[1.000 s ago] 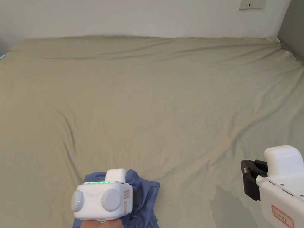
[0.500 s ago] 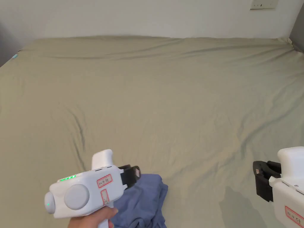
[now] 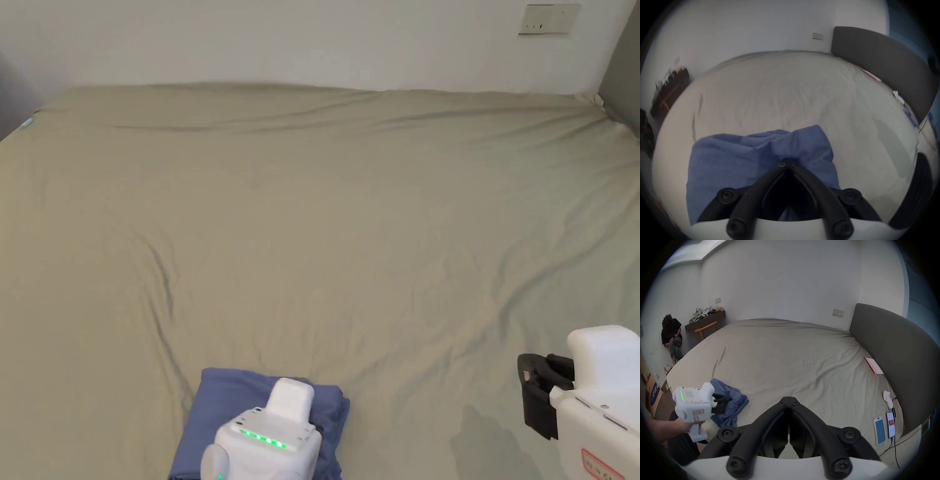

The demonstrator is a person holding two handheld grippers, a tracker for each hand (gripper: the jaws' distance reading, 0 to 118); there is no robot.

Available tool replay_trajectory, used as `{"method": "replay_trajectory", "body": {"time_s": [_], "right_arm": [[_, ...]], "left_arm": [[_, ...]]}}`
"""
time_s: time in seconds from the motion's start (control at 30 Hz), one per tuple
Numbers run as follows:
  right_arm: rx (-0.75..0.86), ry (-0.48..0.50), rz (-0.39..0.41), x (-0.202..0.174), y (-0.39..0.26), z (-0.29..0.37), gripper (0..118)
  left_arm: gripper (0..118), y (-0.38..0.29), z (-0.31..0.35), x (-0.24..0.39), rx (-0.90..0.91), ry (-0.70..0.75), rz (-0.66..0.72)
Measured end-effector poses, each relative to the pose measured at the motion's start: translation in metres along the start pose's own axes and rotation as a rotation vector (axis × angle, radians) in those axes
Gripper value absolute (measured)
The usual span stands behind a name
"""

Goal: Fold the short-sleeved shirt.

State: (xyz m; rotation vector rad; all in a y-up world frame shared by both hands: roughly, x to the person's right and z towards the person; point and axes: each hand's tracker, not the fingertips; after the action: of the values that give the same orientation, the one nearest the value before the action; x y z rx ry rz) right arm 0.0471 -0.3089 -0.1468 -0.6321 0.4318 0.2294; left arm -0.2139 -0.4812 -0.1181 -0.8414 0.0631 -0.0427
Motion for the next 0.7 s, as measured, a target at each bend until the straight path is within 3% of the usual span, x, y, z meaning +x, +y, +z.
{"method": "replay_trajectory", "body": {"time_s": [0.23,0.37,0.43,0.53,0.7], "right_arm": [[-0.001,-0.012,-0.002,0.003,0.002,-0.002,2],[0.002,0.002,-0.016,0.001,0.005,-0.008,2],[0.001,0.007,-0.009,-0.003,0.007,-0.011,2],[0.025,0.019,0.005,-0.01,0.013,-0.015,2],[0.02,0.052,0.058,-0.032,0.023,-0.038,2]], "left_arm": [[0,-0.001,0.012,0.037,0.007,-0.019,-0.083],[0,-0.004,0.022,0.051,-0.008,-0.147,-0.054],[0,-0.006,0.031,0.05,-0.024,-0.287,-0.014],[0,-0.012,0.052,0.031,-0.018,-0.408,0.124],[0,-0.021,0.083,-0.045,0.137,-0.341,0.171]]}}
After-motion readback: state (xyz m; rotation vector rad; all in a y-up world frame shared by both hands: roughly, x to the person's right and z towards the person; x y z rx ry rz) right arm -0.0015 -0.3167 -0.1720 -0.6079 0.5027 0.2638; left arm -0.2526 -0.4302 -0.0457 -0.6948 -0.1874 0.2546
